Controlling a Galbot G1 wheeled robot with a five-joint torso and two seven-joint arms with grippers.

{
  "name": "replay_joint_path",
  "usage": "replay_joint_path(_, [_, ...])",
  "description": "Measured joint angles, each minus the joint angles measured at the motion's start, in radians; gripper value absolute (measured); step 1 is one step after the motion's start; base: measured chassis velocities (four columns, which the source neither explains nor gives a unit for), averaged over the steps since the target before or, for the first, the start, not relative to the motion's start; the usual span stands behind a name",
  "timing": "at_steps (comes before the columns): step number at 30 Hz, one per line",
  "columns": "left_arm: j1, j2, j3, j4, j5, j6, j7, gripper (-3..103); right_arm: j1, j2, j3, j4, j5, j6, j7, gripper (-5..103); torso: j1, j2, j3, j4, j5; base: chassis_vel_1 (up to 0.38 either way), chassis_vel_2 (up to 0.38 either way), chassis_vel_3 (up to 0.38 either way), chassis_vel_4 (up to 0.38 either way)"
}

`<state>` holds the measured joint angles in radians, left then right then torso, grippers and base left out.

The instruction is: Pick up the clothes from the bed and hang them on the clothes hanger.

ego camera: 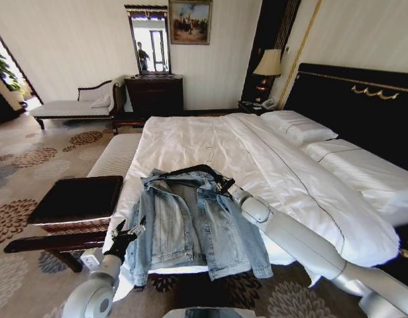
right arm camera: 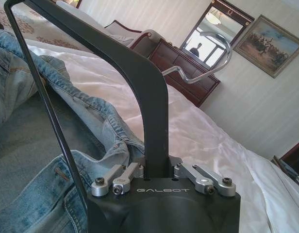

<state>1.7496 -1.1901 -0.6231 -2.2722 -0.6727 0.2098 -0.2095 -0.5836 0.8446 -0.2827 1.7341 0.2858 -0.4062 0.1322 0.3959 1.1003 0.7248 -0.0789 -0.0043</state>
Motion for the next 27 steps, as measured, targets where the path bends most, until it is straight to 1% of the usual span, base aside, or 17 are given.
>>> replay_joint_path(3, [0.000,0.000,0.000,-0.001,0.000,-0.007,0.000,98,0.000,0.000,0.000,-0.001,0.013,0.002,0.004,22,0.000,0.000,0.000,0.0004,-0.0007,0.000,0.000,0.000,0.000])
replay_joint_path(12, [0.011,-0.010,-0.001,0.000,0.002,-0.030,0.003,98,-0.006,-0.001,0.003,-0.003,0.065,0.022,0.033,22,0.000,0.000,0.000,0.0000,0.0000,0.000,0.000,0.000,0.000])
replay_joint_path(19, [0.021,-0.012,-0.003,0.005,0.011,-0.035,0.004,96,-0.013,-0.011,0.008,-0.002,0.062,0.024,0.038,22,0.000,0.000,0.000,0.0002,-0.0002,0.000,0.000,0.000,0.000])
replay_joint_path(27, [0.016,-0.012,0.005,0.002,0.020,-0.036,0.004,96,-0.020,-0.019,0.013,0.009,0.051,0.025,0.042,22,0.000,0.000,0.000,0.0001,-0.0002,-0.083,0.074,0.069,-0.080])
